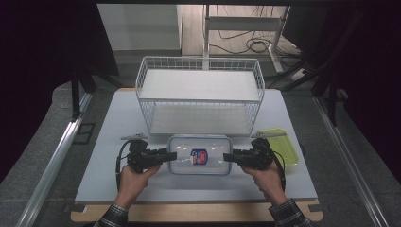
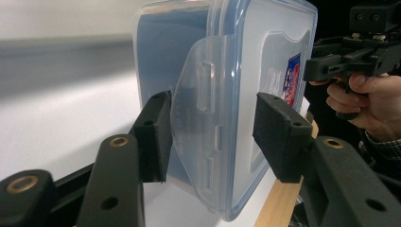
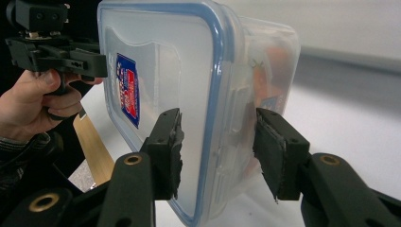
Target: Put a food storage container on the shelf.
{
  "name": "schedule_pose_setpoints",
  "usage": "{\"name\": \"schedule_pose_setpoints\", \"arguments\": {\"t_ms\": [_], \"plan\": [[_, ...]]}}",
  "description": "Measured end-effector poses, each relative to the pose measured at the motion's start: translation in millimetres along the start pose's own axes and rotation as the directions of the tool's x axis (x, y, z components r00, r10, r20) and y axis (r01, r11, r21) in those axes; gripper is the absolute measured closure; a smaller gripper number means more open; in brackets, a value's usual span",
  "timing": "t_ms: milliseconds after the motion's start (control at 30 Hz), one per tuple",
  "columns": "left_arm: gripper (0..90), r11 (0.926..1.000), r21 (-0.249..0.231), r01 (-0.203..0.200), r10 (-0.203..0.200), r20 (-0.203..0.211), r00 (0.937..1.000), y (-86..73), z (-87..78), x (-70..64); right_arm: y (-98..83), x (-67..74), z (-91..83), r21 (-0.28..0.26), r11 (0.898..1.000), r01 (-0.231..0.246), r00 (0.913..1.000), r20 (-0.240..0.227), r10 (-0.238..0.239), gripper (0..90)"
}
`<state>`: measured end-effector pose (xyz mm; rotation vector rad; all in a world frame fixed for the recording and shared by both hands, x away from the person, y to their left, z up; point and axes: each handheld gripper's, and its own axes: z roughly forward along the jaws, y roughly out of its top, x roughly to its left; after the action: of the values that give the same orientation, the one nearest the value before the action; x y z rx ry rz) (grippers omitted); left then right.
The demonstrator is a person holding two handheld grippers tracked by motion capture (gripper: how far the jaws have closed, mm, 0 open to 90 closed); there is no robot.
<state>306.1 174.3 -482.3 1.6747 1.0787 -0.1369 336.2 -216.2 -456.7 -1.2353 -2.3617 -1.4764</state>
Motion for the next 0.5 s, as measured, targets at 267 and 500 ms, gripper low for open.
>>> {"name": "schedule_pose_setpoints", "arguments": {"t_ms": [267, 500], "plan": [[49.0, 0.9989, -0.029, -0.037, 0.037, -0.010, 0.9993, 27.5, -11.1, -10.9, 27.9, 8.3, -9.2, -0.024, 0.999, 0.029, 0.9996, -0.002, -0.030, 52.8], [49.0, 0.9973, -0.045, -0.058, 0.057, -0.024, 0.9981, 46.6, -17.9, -17.8, 45.0, 10.4, -14.1, -0.054, 0.998, 0.027, 0.9996, -0.012, -0.027, 52.8]]}}
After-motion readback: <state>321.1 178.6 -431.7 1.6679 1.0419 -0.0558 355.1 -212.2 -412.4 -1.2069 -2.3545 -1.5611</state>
